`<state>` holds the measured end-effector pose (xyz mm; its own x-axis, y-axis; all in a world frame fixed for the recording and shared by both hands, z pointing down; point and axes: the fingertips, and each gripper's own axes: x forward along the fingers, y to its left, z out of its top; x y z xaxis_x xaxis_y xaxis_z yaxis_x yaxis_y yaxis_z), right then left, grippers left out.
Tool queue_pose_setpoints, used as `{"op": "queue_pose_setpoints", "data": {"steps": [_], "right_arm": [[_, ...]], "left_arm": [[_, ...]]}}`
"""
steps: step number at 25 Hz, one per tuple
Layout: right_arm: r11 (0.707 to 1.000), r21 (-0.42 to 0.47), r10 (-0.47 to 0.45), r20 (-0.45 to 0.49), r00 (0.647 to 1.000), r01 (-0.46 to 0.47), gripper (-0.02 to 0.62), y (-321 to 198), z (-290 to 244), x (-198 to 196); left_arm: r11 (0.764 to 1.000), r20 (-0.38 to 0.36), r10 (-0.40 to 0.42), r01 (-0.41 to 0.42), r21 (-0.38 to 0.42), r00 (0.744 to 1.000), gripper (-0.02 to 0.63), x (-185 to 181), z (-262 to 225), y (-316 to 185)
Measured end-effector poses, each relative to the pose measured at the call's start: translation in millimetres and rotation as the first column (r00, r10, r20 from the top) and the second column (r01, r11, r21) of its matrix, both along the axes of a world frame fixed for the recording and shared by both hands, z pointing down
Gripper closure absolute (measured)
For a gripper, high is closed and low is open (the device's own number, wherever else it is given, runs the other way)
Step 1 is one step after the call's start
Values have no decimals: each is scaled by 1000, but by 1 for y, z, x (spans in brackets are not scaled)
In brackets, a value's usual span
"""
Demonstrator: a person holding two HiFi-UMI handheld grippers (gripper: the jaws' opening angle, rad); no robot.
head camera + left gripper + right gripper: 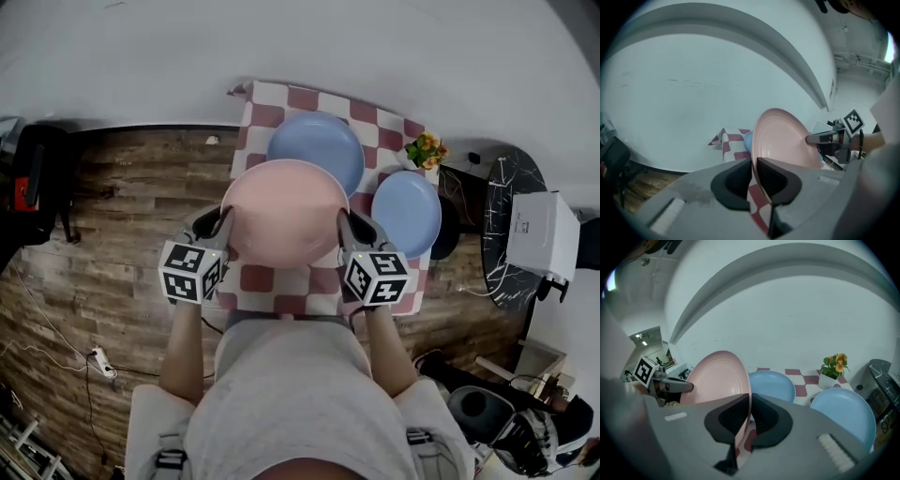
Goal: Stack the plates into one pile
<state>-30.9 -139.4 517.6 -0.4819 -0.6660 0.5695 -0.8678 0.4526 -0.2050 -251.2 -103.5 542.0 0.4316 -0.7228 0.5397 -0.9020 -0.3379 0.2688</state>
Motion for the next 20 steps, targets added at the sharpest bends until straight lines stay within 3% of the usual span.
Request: {"op": "queue_pose_setpoints", "data": {"steps": [9, 20], "right_arm": [[988, 94, 123, -9, 992, -122, 577, -29, -36, 42], [991, 100, 89, -28, 996, -86, 578, -92, -39, 66]], "left_arm": [[991, -19, 112, -111, 69, 993, 565, 39, -26, -54], [991, 5, 128, -128, 34, 992, 561, 65, -28, -116]]}}
